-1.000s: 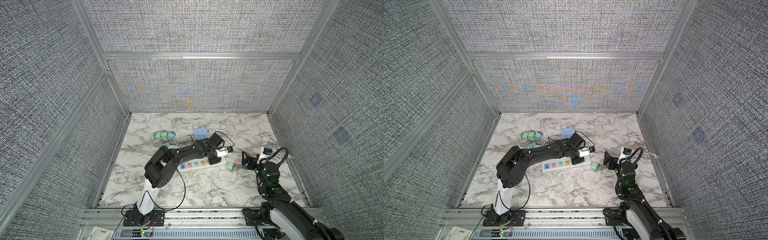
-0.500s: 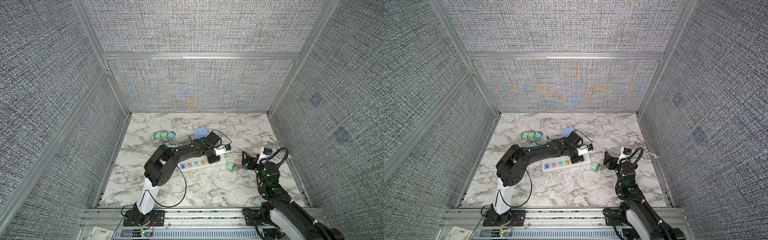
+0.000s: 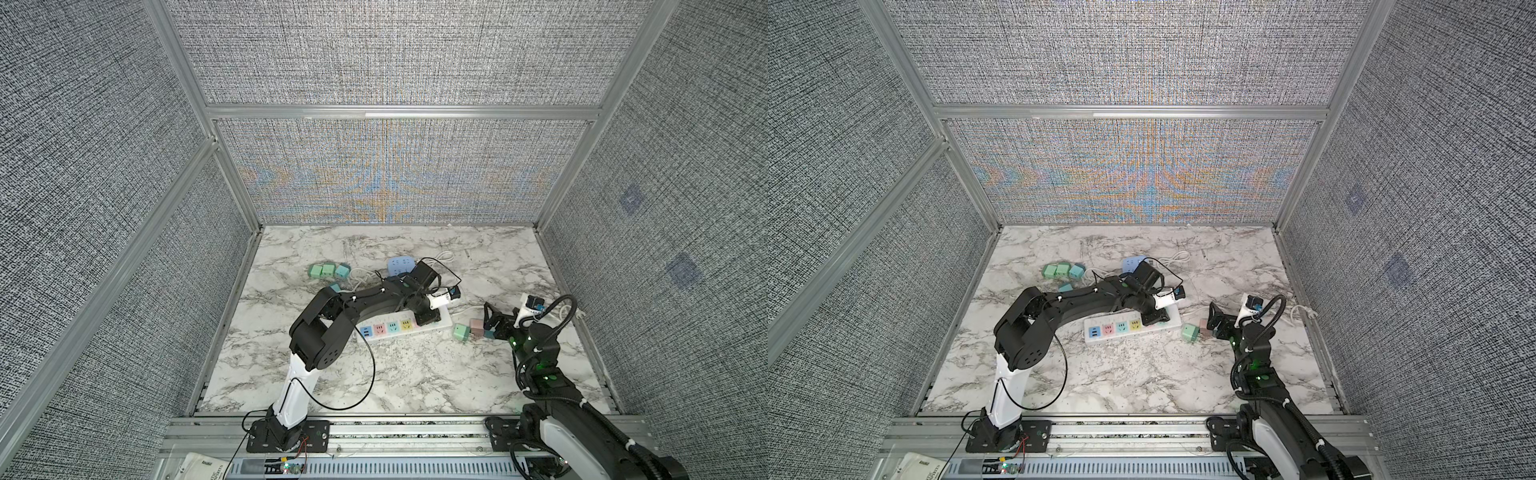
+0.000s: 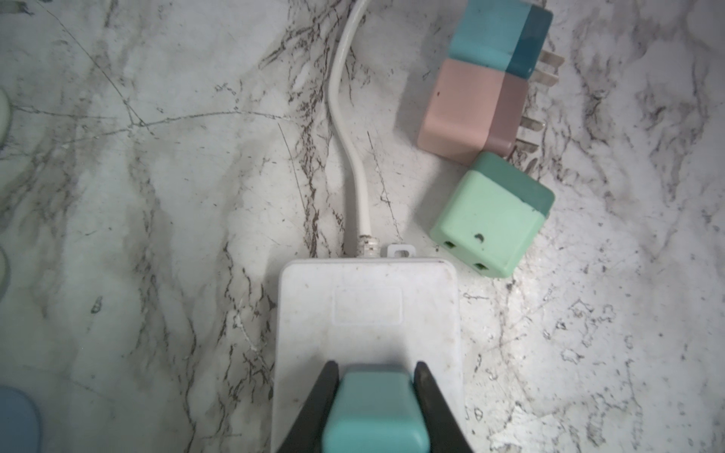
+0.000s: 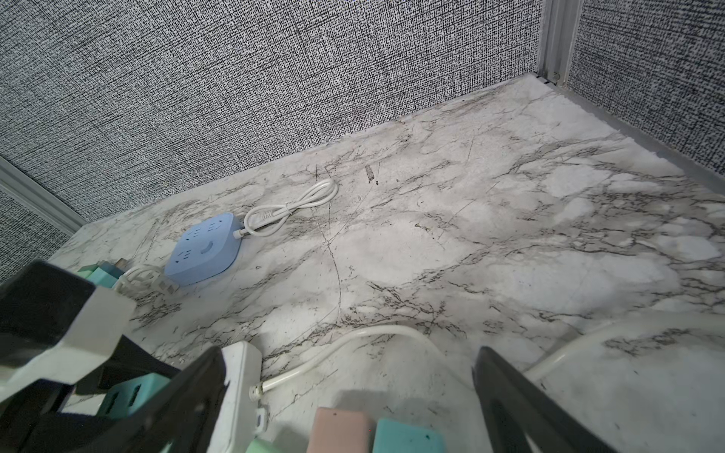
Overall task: Insert plugs into power strip
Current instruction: Insert the plug into the socket.
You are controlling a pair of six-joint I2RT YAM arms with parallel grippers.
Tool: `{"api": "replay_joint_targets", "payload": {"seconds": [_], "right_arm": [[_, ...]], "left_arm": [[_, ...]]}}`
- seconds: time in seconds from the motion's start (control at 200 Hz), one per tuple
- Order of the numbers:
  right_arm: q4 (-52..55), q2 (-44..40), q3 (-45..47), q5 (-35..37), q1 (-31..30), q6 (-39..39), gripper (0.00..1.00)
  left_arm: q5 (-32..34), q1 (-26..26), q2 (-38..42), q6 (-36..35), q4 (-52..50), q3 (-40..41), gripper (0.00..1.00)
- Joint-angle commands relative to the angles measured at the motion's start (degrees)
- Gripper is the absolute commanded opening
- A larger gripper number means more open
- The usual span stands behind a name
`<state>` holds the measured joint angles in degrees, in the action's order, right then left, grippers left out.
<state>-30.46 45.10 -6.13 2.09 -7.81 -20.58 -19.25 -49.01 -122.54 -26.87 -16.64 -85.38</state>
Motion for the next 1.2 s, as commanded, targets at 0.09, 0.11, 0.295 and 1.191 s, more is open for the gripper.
{"api": "replay_joint_targets", "payload": {"seconds": [0.09,0.11,0.295,1.191], "right_arm": [[-1.5,0.1,-0.3,0.0,0.0,-0.1,1.00],[-1.5,0.1,-0.3,0.0,0.0,-0.1,1.00],[-1.5,0.0,-0.2,0.0,0.0,-0.1,1.00],[-1.4,0.3,-0.5,-0.1,-0.1,0.1,0.99]], "left_arm": [[5.4,0.1,-2.6,-0.2,-3.7,2.4,0.00],[5.3,0.1,-2.7,-0.2,-3.6,2.5,0.00],[4.9,0.2,-2.0,0.1,-3.2,3.6,0.00],[23.9,0.3,34.9,19.4,25.4,25.0,0.99]]}}
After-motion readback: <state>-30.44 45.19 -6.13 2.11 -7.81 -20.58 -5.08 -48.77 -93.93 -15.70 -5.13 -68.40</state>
